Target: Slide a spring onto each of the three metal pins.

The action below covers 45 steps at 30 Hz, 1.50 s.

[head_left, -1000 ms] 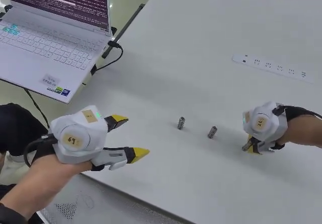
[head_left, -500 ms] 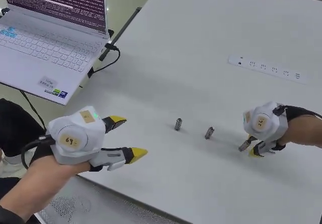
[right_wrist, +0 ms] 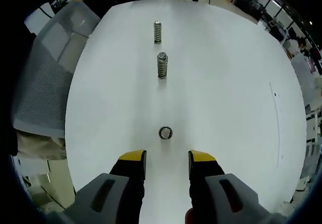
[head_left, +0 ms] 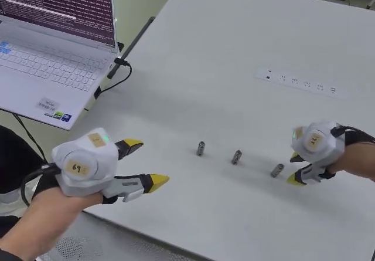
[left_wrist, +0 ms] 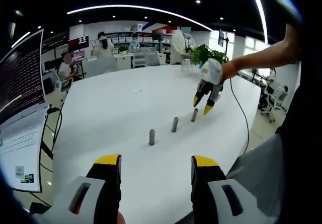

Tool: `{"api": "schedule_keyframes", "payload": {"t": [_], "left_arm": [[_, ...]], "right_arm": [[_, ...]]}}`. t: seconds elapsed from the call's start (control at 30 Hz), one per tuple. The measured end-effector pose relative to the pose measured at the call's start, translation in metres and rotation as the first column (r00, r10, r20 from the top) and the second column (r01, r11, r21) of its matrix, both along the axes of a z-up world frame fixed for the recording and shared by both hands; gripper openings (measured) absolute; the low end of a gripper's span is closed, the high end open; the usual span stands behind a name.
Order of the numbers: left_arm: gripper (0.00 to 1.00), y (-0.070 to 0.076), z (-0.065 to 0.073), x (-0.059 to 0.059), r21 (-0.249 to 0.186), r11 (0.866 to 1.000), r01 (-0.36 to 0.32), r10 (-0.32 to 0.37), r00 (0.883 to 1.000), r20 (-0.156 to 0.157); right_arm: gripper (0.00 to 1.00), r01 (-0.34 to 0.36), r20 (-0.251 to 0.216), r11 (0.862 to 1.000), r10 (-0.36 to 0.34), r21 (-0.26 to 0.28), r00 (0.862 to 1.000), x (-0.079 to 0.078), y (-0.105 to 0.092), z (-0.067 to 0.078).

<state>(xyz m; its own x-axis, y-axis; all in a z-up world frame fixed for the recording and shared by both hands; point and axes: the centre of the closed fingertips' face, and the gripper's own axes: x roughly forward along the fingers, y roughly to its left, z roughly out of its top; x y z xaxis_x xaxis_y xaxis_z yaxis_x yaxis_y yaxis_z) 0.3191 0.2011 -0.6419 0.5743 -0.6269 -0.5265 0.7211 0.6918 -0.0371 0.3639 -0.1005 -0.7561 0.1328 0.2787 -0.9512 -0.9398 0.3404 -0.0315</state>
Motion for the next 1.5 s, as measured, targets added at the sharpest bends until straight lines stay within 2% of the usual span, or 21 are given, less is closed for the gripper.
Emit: {"api": "schedule_keyframes", "payload": {"t": [0.1, 0.2, 0.37, 0.43, 0.53, 0.57, 0.6, 0.73, 0.8, 0.83, 0.87, 1.07, 1.1, 1.23, 1.27, 1.5], "left_arm": [[0.51, -0.001, 0.0, 0.0, -0.001, 1.0, 0.0, 0.0, 1.0, 0.001], [0.51, -0.001, 0.001, -0.001, -0.006, 1.0, -0.002, 0.002, 1.0, 0.001], [0.51, -0.003, 0.0, -0.002, -0.004, 1.0, 0.009, -0.009, 1.0, -0.001], [0.51, -0.003, 0.0, -0.001, -0.003, 1.0, 0.012, -0.012, 1.0, 0.0], [0.51, -0.004, 0.0, -0.001, -0.006, 1.0, 0.014, -0.014, 1.0, 0.001], [0.51, -0.004, 0.0, -0.001, -0.006, 1.0, 0.014, -0.014, 1.0, 0.001], [0.51, -0.005, 0.0, -0.001, -0.007, 1.0, 0.015, -0.015, 1.0, 0.001], [0.51, -0.007, 0.0, -0.003, -0.005, 1.0, 0.027, -0.027, 1.0, -0.001], [0.51, -0.007, -0.001, -0.004, -0.001, 0.999, 0.034, -0.034, 0.999, -0.003], [0.51, -0.008, -0.001, -0.004, -0.001, 0.999, 0.036, -0.036, 0.999, -0.005], [0.51, -0.008, -0.002, -0.004, -0.001, 0.999, 0.038, -0.038, 0.999, -0.006], [0.51, -0.011, -0.004, -0.005, 0.001, 0.999, 0.049, -0.049, 0.999, -0.008], [0.51, -0.011, -0.004, -0.006, 0.001, 0.999, 0.052, -0.052, 0.999, -0.009], [0.51, -0.013, -0.006, -0.007, 0.003, 0.998, 0.061, -0.061, 0.998, -0.012], [0.51, -0.013, -0.006, -0.008, 0.004, 0.998, 0.064, -0.064, 0.998, -0.013], [0.51, -0.016, -0.008, -0.011, 0.005, 0.997, 0.081, -0.081, 0.997, -0.017]], "right_arm": [[0.32, 0.085, 0.043, 0.994, -0.088, 0.069, 0.995, 0.001, 0.0, 0.006], [0.32, 0.141, 0.061, 0.982, -0.15, 0.126, 0.987, -0.002, 0.0, 0.009], [0.34, 0.206, 0.058, 0.962, -0.219, 0.176, 0.974, -0.015, 0.0, 0.008], [0.34, 0.237, 0.055, 0.95, -0.253, 0.203, 0.966, -0.02, 0.002, 0.008], [0.34, 0.279, 0.057, 0.925, -0.302, 0.259, 0.951, -0.028, 0.007, 0.008], [0.34, 0.283, 0.056, 0.922, -0.308, 0.265, 0.95, -0.029, 0.008, 0.008], [0.35, 0.306, 0.055, 0.909, -0.334, 0.284, 0.941, -0.034, 0.009, 0.008], [0.39, 0.332, 0.059, 0.888, -0.368, 0.319, 0.928, -0.041, 0.014, 0.008], [0.4, 0.355, 0.06, 0.868, -0.399, 0.348, 0.915, -0.043, 0.016, 0.01], [0.4, 0.369, 0.059, 0.851, -0.42, 0.374, 0.906, -0.044, 0.018, 0.012], [0.4, 0.376, 0.056, 0.842, -0.429, 0.387, 0.902, -0.046, 0.019, 0.014], [0.43, 0.406, 0.066, 0.814, -0.473, 0.416, 0.879, -0.054, 0.018, 0.019], [0.44, 0.419, 0.07, 0.799, -0.493, 0.431, 0.867, -0.055, 0.017, 0.022], [0.46, 0.443, 0.069, 0.775, -0.525, 0.45, 0.849, -0.062, 0.013, 0.024], [0.47, 0.45, 0.066, 0.764, -0.536, 0.462, 0.842, -0.065, 0.013, 0.026], [0.52, 0.487, 0.064, 0.714, -0.593, 0.503, 0.802, -0.08, 0.011, 0.038]]}}
